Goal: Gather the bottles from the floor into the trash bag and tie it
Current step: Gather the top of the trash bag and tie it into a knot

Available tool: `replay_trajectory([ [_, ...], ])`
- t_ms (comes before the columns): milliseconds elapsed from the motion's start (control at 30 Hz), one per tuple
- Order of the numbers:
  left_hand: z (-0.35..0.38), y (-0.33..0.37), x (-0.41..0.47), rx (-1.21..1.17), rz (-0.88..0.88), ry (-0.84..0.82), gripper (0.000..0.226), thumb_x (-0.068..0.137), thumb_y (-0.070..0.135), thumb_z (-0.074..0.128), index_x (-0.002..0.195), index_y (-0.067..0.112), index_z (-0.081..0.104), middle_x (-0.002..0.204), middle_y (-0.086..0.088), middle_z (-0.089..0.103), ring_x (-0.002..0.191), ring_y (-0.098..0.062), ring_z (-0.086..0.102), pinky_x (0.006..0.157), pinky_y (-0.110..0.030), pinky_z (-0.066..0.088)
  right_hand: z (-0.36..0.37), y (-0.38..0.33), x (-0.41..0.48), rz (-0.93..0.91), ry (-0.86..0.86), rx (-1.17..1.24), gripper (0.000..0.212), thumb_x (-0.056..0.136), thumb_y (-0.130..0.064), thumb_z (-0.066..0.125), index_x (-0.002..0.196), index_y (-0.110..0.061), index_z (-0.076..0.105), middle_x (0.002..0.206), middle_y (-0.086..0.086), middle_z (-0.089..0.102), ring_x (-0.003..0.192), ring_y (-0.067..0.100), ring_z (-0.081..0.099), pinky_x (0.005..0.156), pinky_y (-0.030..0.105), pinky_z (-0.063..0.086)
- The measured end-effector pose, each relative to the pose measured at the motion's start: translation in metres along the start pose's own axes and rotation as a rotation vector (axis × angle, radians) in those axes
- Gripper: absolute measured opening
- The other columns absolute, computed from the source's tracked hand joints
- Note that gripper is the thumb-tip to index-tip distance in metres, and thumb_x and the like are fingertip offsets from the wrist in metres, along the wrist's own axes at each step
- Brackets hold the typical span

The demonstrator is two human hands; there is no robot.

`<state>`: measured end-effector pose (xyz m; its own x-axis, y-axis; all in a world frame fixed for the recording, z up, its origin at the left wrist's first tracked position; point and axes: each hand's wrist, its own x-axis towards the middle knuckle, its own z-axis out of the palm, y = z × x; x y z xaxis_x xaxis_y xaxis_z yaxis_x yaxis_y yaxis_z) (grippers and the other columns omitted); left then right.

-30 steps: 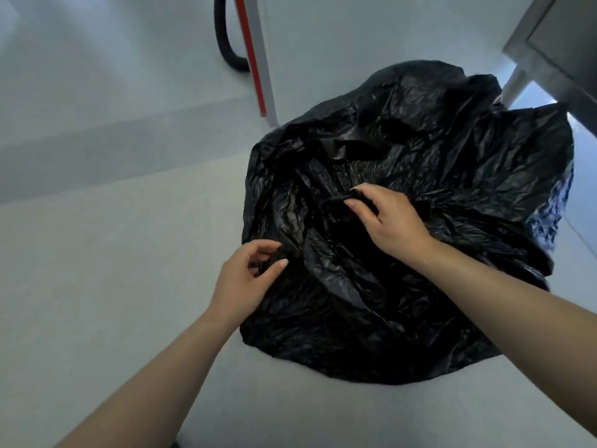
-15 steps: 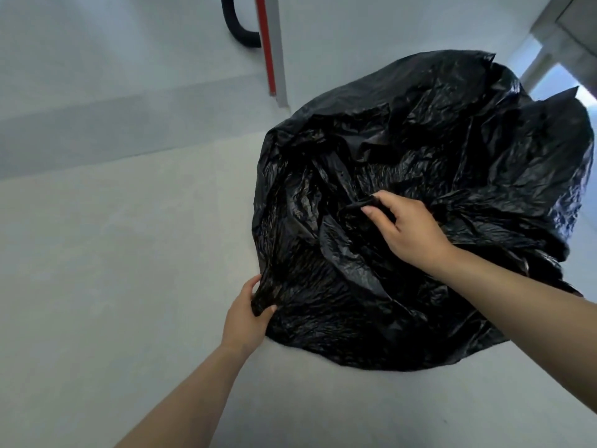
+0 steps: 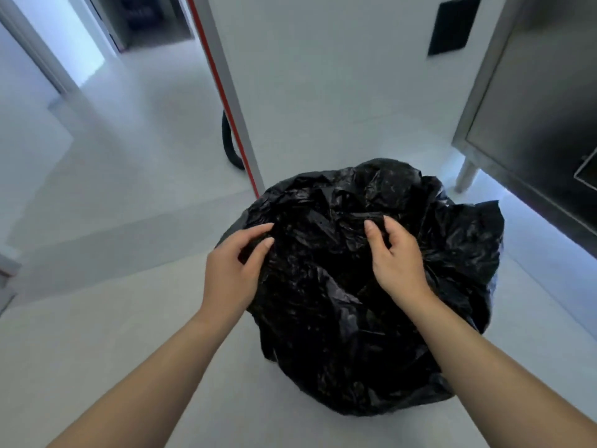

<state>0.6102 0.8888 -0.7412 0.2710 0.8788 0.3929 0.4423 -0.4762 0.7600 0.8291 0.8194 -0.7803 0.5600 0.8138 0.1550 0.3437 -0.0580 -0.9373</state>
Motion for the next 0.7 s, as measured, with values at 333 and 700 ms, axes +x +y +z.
replay_trajectory([
  [333,0.118,0.104,0.063,-0.108,0.293,-0.227,0.013,0.09,0.025,0.059,0.088,0.029,0.07,0.101,0.019,0.066,0.096,-0.001,0.06,0.088,-0.018,0.044,-0.093,0.017,0.013,0.081,0.337,0.209,0.023,0.094,-0.042,0.044,0.088,-0.029,0.062,0.082,-0.012,0.068,0.077,-0.006,0.059,0.069,0.007,0.043],
  [700,0.182,0.111,0.04,-0.403,0.257,-0.539,0.022,0.073,0.053,0.063,0.089,0.039,0.067,0.067,0.013,0.058,0.064,0.001,0.055,0.063,-0.006,0.039,-0.119,0.007,-0.024,0.044,0.361,0.031,0.019,0.094,-0.039,0.047,0.092,-0.034,0.065,0.089,-0.021,0.069,0.084,-0.006,0.063,0.068,0.005,0.042],
])
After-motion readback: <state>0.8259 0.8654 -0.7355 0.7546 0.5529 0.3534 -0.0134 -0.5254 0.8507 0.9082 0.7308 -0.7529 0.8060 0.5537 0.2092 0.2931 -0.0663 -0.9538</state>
